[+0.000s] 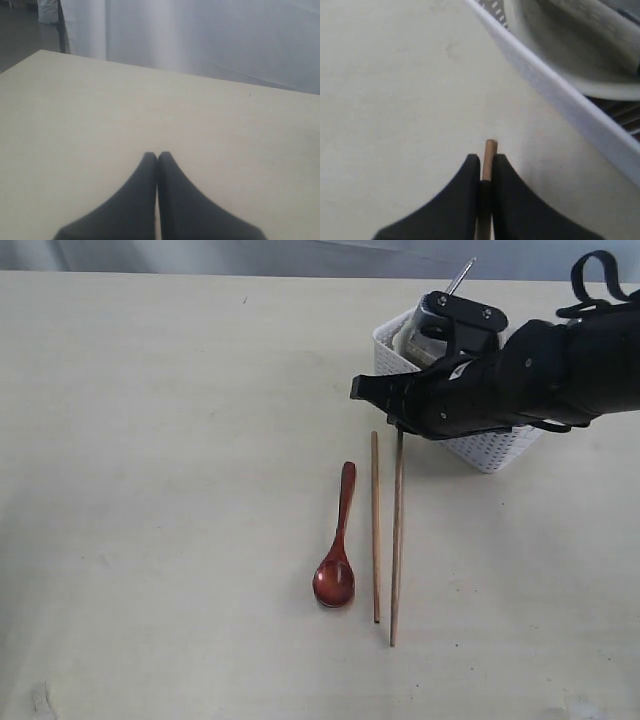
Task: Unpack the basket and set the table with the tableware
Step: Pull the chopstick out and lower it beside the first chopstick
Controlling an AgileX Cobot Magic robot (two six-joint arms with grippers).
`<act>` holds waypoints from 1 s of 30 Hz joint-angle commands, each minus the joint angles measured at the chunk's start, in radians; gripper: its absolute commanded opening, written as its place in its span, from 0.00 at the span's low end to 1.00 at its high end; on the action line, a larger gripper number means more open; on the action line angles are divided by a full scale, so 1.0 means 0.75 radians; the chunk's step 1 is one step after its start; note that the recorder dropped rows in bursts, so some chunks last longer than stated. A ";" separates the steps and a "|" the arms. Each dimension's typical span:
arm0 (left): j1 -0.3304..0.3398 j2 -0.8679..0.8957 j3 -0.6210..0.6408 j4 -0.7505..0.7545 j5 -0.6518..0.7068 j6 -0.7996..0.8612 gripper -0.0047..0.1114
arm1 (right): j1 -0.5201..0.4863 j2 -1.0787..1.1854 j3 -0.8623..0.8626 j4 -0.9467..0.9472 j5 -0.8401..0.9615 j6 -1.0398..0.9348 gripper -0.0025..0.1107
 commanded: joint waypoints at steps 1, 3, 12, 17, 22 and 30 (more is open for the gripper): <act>0.004 -0.005 0.005 0.006 -0.004 0.006 0.04 | -0.008 0.041 0.006 -0.003 -0.041 0.003 0.02; 0.004 -0.005 0.005 0.006 -0.004 0.003 0.04 | -0.008 0.047 0.006 -0.003 -0.046 0.000 0.02; 0.004 -0.005 0.005 0.006 -0.004 0.003 0.04 | -0.005 0.049 0.006 -0.003 -0.046 0.000 0.02; 0.004 -0.005 0.005 0.006 -0.004 0.003 0.04 | -0.005 0.049 0.006 -0.003 -0.046 0.000 0.02; 0.004 -0.005 0.005 0.006 -0.004 0.003 0.04 | -0.005 0.073 0.006 -0.005 -0.047 0.004 0.02; 0.004 -0.005 0.005 0.006 -0.004 0.003 0.04 | -0.005 0.156 0.006 -0.005 -0.120 0.004 0.02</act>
